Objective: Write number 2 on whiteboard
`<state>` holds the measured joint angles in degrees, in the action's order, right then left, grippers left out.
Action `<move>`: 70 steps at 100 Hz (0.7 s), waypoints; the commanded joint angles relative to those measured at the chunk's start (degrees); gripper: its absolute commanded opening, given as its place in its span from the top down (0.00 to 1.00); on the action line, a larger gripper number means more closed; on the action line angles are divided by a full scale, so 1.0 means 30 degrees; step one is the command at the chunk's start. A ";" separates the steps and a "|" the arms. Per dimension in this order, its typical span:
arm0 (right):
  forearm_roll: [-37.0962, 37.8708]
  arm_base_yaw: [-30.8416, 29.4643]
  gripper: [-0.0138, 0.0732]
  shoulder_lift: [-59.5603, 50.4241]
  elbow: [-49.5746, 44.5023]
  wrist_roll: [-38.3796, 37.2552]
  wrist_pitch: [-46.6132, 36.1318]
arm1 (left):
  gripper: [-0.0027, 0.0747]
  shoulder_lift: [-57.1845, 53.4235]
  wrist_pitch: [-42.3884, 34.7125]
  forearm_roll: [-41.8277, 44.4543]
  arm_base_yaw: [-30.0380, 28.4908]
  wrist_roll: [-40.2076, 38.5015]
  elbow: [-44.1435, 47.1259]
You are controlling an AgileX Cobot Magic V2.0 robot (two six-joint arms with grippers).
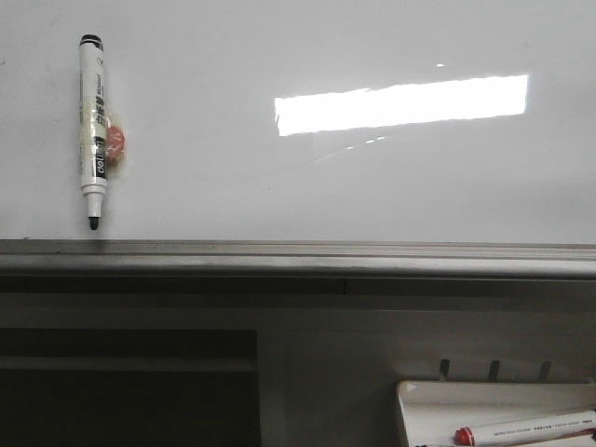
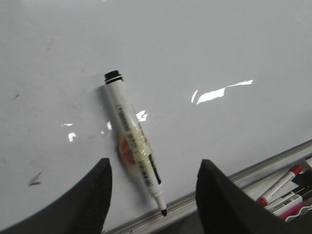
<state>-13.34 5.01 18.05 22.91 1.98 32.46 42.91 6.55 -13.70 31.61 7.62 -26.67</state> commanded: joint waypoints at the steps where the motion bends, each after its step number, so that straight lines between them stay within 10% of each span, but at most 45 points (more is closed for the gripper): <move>1: -0.0057 0.0049 0.91 0.0289 0.0429 -0.0006 -0.1270 | 0.52 0.1372 -0.3163 -0.0299 0.0723 -0.0094 -0.0533; 70: -0.0057 0.0189 0.91 0.0289 0.0429 -0.0006 -0.1270 | 0.52 0.7520 -0.5828 -0.3804 0.1299 -0.0246 -0.0664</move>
<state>-13.34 5.01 18.05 22.91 1.98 32.46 65.64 -6.46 -23.20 34.91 7.37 -26.78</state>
